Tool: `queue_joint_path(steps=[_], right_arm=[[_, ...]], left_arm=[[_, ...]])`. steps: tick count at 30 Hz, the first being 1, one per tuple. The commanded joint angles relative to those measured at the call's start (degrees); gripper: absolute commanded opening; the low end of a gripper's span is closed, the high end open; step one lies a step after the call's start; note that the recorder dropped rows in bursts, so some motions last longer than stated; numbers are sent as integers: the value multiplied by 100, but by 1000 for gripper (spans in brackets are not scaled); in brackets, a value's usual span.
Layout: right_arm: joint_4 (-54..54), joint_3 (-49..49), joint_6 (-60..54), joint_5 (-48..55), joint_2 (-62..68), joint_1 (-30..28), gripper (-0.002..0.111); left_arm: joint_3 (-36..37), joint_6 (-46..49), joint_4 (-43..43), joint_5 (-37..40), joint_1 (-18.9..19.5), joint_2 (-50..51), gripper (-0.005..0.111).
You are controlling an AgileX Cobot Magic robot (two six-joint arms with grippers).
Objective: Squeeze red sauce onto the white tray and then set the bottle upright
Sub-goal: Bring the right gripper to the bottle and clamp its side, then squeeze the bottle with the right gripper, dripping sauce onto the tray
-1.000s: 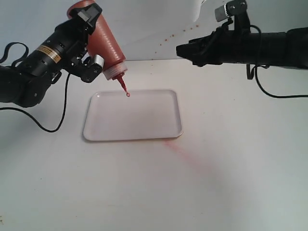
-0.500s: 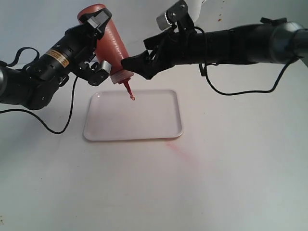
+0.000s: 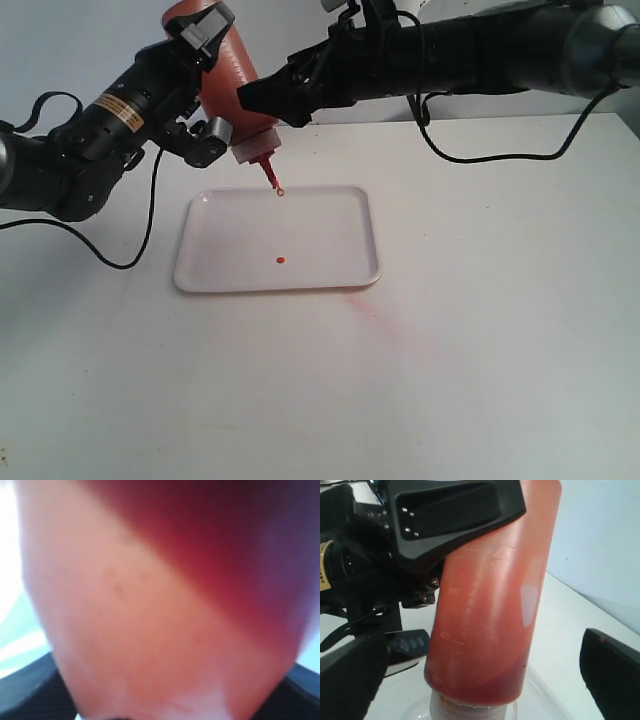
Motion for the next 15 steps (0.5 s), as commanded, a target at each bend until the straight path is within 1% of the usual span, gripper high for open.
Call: queue_joint_path(steps=[1, 4, 7, 9, 12, 15], right_arm=[[20, -119, 103, 13, 130, 22, 93], [-14, -380, 303, 130, 427, 33, 92], [-23, -869, 621, 390, 747, 44, 91], [-316, -1129, 815, 433, 827, 107, 91], [-576, -1510, 898, 381, 1036, 254, 91], [-770, -1868, 1220, 247, 1343, 366, 91]], left_arm=[[-70, -55, -88, -247, -45, -54, 0], [-70, -55, -88, -205, -45, -54, 0], [-70, -55, -88, -189, -45, -54, 0], [-70, -55, -88, -189, -45, -54, 0], [-70, -55, -88, -189, -45, -54, 0], [-70, -55, -88, -189, -45, -54, 0]])
